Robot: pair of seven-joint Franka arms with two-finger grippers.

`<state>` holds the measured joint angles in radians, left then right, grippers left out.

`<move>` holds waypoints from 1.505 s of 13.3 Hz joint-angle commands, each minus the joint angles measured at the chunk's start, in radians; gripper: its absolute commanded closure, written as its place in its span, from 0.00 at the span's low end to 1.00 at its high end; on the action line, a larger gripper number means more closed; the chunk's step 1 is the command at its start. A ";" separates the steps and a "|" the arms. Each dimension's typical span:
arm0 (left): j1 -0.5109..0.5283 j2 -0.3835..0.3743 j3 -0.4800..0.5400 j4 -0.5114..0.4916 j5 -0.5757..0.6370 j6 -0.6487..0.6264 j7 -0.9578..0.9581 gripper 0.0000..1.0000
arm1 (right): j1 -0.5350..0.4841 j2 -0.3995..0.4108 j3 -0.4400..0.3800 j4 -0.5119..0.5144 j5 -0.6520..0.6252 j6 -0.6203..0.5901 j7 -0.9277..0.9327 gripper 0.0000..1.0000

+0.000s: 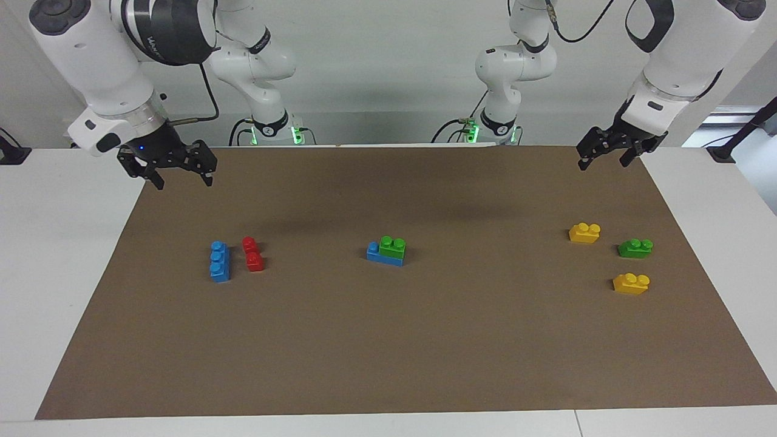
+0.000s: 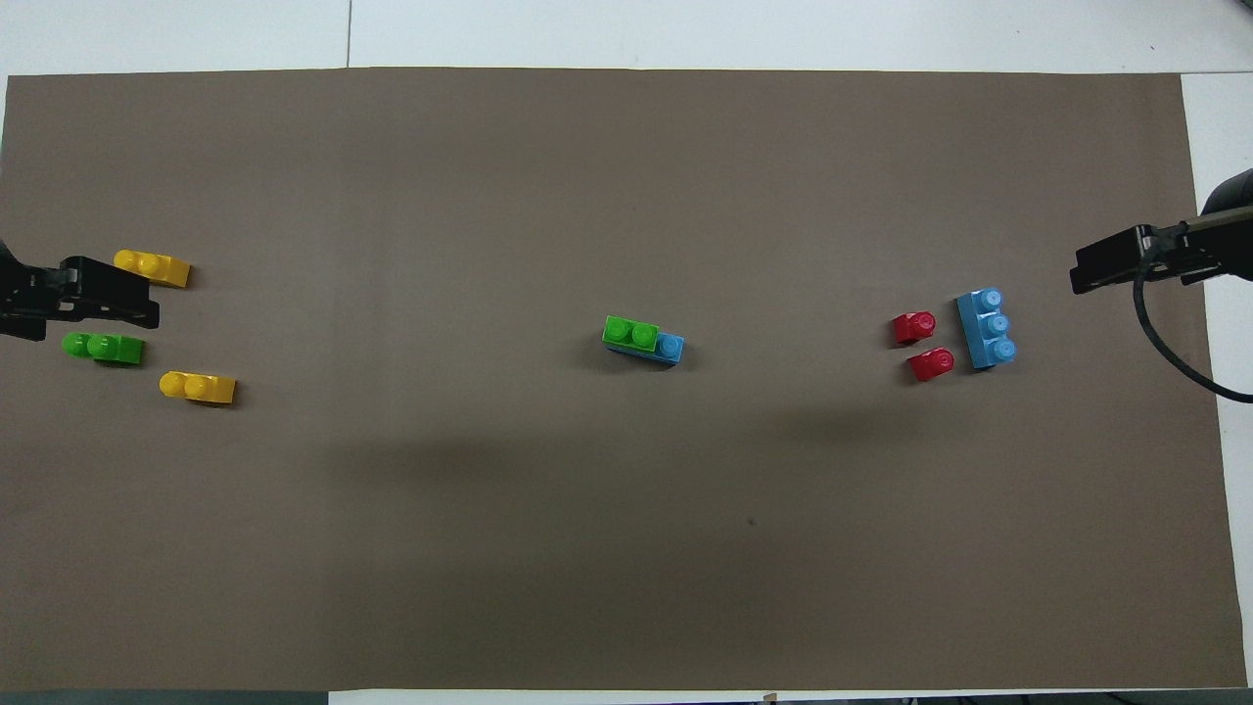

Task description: Remove green block with left arm and hold with right

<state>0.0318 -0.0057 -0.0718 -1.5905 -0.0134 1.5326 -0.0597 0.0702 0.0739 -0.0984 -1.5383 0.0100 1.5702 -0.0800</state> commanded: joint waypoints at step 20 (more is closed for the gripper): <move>0.002 -0.022 -0.003 -0.014 -0.016 -0.017 0.009 0.00 | 0.059 0.013 0.075 0.015 0.093 0.108 -0.090 0.00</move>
<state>0.0317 -0.0087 -0.0740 -1.5909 -0.0135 1.5308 -0.0595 0.1389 0.0740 -0.0216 -1.5188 0.0790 1.6344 -0.1299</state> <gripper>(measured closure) 0.000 0.000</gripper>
